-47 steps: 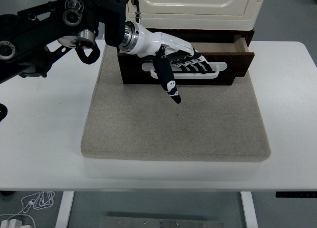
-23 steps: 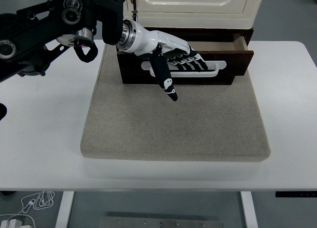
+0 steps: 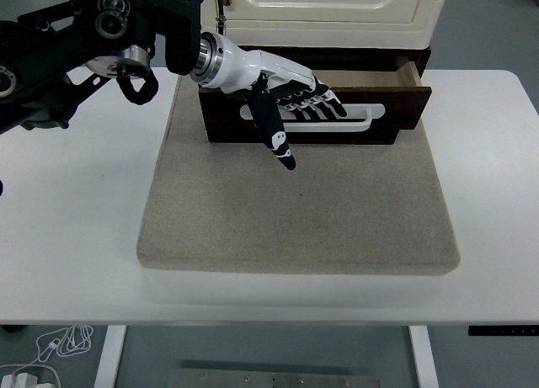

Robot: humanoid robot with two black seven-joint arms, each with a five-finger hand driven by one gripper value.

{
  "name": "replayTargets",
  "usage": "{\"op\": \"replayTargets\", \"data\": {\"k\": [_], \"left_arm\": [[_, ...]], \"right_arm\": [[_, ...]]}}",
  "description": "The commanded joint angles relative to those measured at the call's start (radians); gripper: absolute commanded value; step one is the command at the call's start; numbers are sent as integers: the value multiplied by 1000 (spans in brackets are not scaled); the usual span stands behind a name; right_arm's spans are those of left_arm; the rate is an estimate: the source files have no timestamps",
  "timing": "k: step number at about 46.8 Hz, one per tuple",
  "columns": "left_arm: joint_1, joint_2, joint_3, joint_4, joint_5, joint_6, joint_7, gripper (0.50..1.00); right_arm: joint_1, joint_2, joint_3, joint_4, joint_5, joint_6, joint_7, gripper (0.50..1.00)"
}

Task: Open the drawer under the combination cabinet

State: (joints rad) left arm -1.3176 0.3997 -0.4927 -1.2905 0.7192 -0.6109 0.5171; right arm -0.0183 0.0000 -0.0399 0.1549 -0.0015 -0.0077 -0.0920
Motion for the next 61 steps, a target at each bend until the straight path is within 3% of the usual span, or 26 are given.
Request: {"op": "replayTargets", "data": {"k": [1,30,48,61], "left_arm": [[0,2,-4,0,-3,0,0,1000],[0,10,-18,-20,-43,0,-2,1000],[6,4,-213,-9,-122,0,-12,1000],[12,-22,-452,62,-283,0,-52,1000]], "right_arm": [[0,0,0,0,0,0,0,928],[0,0,0,0,0,0,0,928],[0,0,0,0,0,0,0,928],[0,0,0,0,0,0,0,928]]}}
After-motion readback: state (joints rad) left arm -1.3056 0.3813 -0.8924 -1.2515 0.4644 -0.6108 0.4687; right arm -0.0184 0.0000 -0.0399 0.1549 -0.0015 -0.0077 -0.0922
